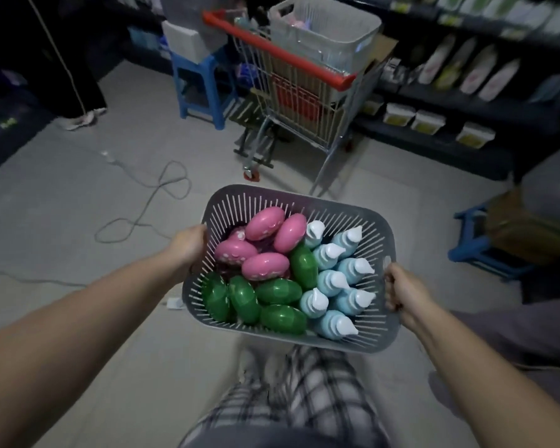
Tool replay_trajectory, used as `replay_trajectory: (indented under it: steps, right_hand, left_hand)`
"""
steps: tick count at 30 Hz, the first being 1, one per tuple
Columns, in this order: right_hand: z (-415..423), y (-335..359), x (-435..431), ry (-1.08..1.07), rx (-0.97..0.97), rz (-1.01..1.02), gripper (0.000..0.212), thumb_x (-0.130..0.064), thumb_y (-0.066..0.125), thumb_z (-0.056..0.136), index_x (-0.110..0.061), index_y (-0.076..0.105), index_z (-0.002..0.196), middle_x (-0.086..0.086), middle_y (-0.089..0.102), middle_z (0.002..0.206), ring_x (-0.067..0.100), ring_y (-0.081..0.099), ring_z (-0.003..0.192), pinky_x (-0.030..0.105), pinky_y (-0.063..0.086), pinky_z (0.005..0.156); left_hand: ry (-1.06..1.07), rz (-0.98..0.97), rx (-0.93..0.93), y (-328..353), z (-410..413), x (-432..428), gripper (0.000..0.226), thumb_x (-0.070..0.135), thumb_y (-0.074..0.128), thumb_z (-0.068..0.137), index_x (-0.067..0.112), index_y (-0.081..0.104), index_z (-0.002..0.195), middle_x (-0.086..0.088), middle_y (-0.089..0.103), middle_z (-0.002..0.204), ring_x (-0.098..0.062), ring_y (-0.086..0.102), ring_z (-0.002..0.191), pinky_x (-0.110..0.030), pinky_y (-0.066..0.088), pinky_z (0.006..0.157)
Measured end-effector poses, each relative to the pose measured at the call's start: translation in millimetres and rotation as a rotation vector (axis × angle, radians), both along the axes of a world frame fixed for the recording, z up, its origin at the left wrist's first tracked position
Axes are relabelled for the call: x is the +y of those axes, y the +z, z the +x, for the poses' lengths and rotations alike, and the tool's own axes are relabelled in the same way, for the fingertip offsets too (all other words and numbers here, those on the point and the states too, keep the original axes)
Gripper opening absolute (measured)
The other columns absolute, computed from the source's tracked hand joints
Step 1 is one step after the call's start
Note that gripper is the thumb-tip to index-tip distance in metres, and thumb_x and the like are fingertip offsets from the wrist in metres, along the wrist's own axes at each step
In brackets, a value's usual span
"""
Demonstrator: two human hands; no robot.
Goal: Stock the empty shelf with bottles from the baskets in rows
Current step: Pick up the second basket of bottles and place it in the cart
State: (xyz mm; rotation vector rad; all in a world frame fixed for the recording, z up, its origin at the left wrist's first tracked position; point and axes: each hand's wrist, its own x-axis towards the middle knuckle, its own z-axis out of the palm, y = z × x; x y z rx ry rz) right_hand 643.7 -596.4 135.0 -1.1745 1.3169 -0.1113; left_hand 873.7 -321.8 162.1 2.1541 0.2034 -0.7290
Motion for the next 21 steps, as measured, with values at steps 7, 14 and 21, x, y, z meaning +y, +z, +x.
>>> replay_trajectory:
  steps: [7, 14, 21]
  right_hand:
    - [-28, 10, -75, -0.216, 0.052, -0.058, 0.034, -0.023, 0.053, 0.092, -0.020, 0.040, 0.061, -0.007, 0.033, 0.039, 0.006, 0.024, 0.030, 0.015, 0.019, 0.032]
    - [-86, -10, -153, -0.343, 0.079, -0.068, 0.034, -0.023, 0.050, 0.095, -0.021, 0.038, 0.063, -0.006, 0.029, 0.044, 0.006, 0.021, 0.032, 0.015, 0.016, 0.032]
    - [-107, -34, -275, -0.334, 0.099, -0.033, 0.038, -0.031, 0.050, 0.099, -0.021, 0.038, 0.064, -0.002, 0.027, 0.049, 0.009, 0.021, 0.036, 0.018, 0.018, 0.033]
  left_hand:
    - [-0.097, -0.103, 0.113, 12, 14, -120, 0.036, 0.008, 0.036, 0.096, 0.009, 0.041, 0.061, -0.005, 0.042, 0.037, -0.019, 0.039, 0.034, -0.021, 0.025, 0.034]
    - [-0.152, -0.240, 0.241, 14, -13, -248, 0.036, 0.009, 0.041, 0.095, 0.009, 0.043, 0.059, -0.007, 0.047, 0.039, -0.015, 0.041, 0.027, -0.015, 0.025, 0.030]
    - [-0.254, -0.144, 0.142, -3, -10, -404, 0.032, 0.016, 0.045, 0.094, -0.009, 0.065, 0.095, -0.034, 0.064, 0.106, -0.034, 0.058, 0.071, -0.034, 0.039, 0.049]
